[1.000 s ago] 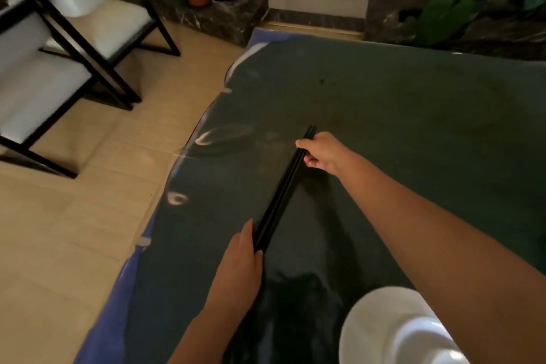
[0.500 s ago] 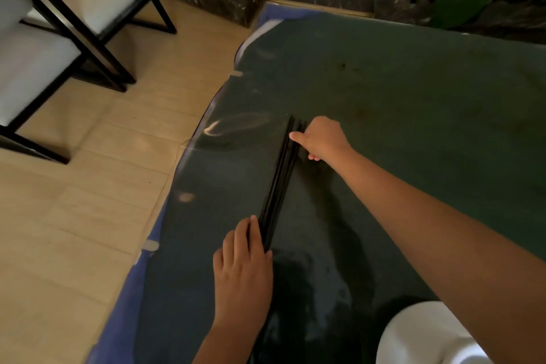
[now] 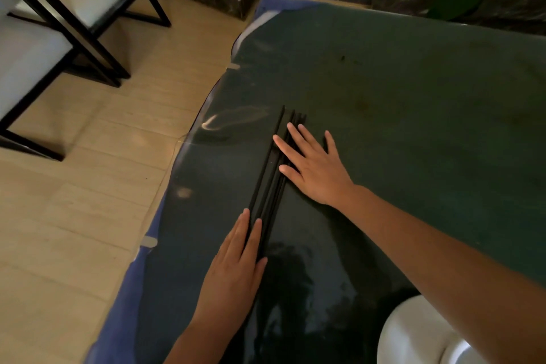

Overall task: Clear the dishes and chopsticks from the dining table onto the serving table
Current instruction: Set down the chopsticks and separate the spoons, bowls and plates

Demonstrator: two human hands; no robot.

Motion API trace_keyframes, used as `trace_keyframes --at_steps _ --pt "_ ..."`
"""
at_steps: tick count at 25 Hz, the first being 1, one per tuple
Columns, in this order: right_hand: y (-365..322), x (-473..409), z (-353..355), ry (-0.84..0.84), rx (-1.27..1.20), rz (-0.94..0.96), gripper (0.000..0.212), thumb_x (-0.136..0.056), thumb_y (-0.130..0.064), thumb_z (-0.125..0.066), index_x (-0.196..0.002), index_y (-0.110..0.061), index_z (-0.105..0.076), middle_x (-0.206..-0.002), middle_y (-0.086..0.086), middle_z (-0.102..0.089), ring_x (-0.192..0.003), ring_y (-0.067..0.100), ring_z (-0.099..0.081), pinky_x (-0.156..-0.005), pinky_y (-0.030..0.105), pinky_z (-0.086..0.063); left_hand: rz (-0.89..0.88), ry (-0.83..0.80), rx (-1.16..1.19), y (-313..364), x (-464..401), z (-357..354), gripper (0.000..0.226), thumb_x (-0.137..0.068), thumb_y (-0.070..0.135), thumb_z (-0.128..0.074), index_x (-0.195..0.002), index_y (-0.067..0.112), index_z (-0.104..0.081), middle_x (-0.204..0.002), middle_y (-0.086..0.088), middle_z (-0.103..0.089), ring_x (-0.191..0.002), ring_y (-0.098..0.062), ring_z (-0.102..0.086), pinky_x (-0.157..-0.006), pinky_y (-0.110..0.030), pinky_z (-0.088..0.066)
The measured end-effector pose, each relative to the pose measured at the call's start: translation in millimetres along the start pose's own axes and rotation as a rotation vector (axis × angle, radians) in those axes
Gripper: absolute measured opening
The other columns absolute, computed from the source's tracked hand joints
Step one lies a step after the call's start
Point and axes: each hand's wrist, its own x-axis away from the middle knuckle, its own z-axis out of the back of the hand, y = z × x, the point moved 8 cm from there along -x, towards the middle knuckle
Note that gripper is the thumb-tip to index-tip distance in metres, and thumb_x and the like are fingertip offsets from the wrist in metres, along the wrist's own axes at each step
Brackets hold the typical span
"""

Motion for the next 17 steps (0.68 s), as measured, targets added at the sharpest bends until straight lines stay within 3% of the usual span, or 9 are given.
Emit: trace_keyframes --at_steps 5,10,14,17 --pt "-3 -7 0 -0.032 -0.047 0.03 0.058 -0.093 -0.056 -0.016 -0.146 -0.035 -0.003 -0.159 -0.002 0.002 -0.145 0.015 0.008 -0.114 0.053 0.004 -0.018 0.032 0.074 5 -1 3 0.064 -0.077 0.01 -0.071 -0.135 0.01 -0.044 -0.143 -0.014 -0.044 -0.123 -0.028 -0.052 -0.087 -0.04 -0.055" --pt "-5 -3 -4 -0.032 -0.041 0.009 0.063 -0.093 -0.054 -0.021 -0.147 -0.026 -0.004 -0.159 0.0 0.001 -0.145 0.014 0.008 -0.115 0.05 0.0 -0.011 0.089 0.085 0 0 7 0.062 -0.084 0.031 -0.057 -0.139 0.013 -0.037 -0.146 -0.011 -0.04 -0.128 -0.022 -0.044 -0.097 -0.036 -0.044" --pt "-11 0 -5 0.002 -0.03 0.012 0.063 -0.094 -0.053 -0.018 -0.147 -0.023 -0.003 -0.159 0.0 0.001 -0.145 0.014 0.006 -0.116 0.047 -0.001 -0.083 0.113 0.077 7 -1 1 0.05 -0.08 0.013 -0.065 -0.128 0.007 -0.053 -0.14 -0.016 -0.047 -0.128 -0.028 -0.046 -0.093 -0.04 -0.05" --pt "-12 -1 -1 0.019 0.002 0.04 0.064 -0.093 -0.053 -0.02 -0.147 -0.022 -0.008 -0.159 0.003 -0.006 -0.146 0.016 0.0 -0.116 0.049 -0.004 -0.095 0.142 0.115 3 -2 6 0.045 -0.076 0.013 -0.072 -0.119 0.007 -0.062 -0.133 -0.014 -0.055 -0.123 -0.026 -0.052 -0.093 -0.035 -0.048"
